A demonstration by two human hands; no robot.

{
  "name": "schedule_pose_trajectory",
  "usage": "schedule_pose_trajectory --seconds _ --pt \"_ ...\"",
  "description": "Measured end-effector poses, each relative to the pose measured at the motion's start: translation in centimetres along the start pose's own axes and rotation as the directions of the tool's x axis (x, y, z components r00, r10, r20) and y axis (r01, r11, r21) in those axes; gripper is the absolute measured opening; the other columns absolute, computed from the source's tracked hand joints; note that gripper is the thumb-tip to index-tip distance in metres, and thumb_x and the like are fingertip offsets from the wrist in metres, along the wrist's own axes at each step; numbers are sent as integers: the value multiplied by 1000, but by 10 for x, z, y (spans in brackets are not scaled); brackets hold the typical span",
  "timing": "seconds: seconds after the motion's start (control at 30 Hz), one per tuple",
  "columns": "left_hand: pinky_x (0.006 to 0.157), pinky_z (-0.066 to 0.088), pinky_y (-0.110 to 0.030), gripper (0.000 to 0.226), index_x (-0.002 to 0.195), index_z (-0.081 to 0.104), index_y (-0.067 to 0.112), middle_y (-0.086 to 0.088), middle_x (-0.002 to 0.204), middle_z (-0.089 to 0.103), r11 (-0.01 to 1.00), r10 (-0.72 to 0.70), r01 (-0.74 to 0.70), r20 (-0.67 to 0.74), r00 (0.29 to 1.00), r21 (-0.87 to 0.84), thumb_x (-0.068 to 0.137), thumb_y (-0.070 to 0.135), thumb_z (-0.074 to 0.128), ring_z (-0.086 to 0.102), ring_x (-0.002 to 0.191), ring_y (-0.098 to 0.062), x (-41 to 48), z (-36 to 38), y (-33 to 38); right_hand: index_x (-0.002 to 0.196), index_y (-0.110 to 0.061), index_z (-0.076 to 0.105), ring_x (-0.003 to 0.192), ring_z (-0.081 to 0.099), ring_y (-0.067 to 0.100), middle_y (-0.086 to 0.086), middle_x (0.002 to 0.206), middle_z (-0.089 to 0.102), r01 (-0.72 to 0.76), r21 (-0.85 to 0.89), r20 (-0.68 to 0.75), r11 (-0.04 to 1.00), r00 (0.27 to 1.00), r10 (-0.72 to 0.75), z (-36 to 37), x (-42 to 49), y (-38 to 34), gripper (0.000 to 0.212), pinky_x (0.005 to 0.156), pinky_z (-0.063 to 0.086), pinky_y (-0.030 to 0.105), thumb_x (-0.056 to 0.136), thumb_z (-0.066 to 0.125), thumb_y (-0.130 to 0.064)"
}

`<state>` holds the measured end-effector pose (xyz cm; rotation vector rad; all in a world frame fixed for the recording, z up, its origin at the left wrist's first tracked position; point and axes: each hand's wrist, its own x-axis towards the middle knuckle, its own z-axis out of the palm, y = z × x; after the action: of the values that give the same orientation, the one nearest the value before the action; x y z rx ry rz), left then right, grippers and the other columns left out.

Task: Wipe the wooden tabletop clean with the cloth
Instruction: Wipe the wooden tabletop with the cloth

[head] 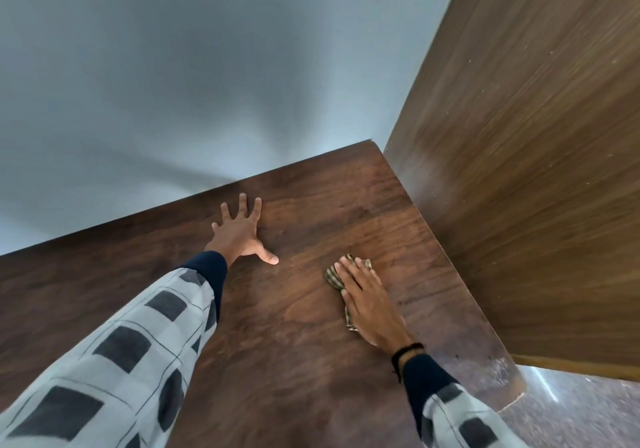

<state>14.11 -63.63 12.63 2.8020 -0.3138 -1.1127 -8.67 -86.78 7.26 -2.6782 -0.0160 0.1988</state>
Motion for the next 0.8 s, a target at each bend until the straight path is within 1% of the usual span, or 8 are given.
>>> schedule_pose_trajectory --seconds 0.07,0.2,0.27,0.33,0.4,0.57,0.73,0.8 --pt "116 2 -67 156 156 -21 34 2 159 -37 1000 -1 1 0 1000 2 52 58 92 -27 146 -42 0 1 2 160 -28 18 154 -3 10 -10 168 10 -8 -14 -7 1000 1000 8 -8 7 15 53 125 8 39 107 19 -36" --pt "117 3 -68 155 156 -20 34 1 159 -36 1000 -3 3 -5 1000 0 52 57 93 -27 146 -42 1 0 1 158 -20 28 154 12 25 2 166 20 -204 16 -83 979 975 205 -15 61 9 60 123 16 50 102 18 -38" --pt "117 3 -68 155 156 -20 34 1 159 -36 1000 -7 7 1 1000 0 52 57 93 -27 146 -42 0 1 0 158 -19 26 155 9 25 2 167 18 -152 2 -68 988 986 152 -11 63 -4 62 124 12 47 101 14 -40" --pt "117 2 -68 155 156 -20 34 2 159 -36 1000 0 0 1 1000 1 52 57 93 -27 146 -41 1 1 0 160 -22 20 155 3 18 -3 168 12 -15 -42 -7 999 1000 15 -10 39 -2 59 126 9 43 104 11 -40" --pt "117 2 -68 156 156 -20 35 2 159 -36 1000 -1 1 3 1000 -2 51 58 93 -27 146 -41 0 0 1 160 -25 19 154 2 13 -7 167 11 35 -58 25 998 999 -33 -12 14 16 57 126 13 42 105 12 -39" --pt "116 2 -68 156 156 -21 34 1 159 -37 1000 -3 3 9 1000 7 51 58 93 -27 146 -42 1 0 2 158 -22 25 154 12 22 0 166 20 -198 -53 -118 979 974 191 -1 23 5 55 124 18 47 105 21 -33" --pt "116 2 -68 155 156 -20 34 1 159 -37 1000 1 -1 -2 1000 8 52 57 93 -28 146 -42 1 2 -1 160 -25 18 154 -6 9 -8 168 8 59 -54 27 997 998 -57 7 -35 -1 51 125 6 39 110 21 -30" --pt "116 2 -68 156 156 -20 34 1 159 -37 1000 -4 4 1 1000 8 52 57 93 -28 146 -42 2 2 0 160 -26 18 154 -5 10 -10 168 7 32 -63 40 998 999 -29 -1 -40 20 52 125 9 41 109 18 -33"
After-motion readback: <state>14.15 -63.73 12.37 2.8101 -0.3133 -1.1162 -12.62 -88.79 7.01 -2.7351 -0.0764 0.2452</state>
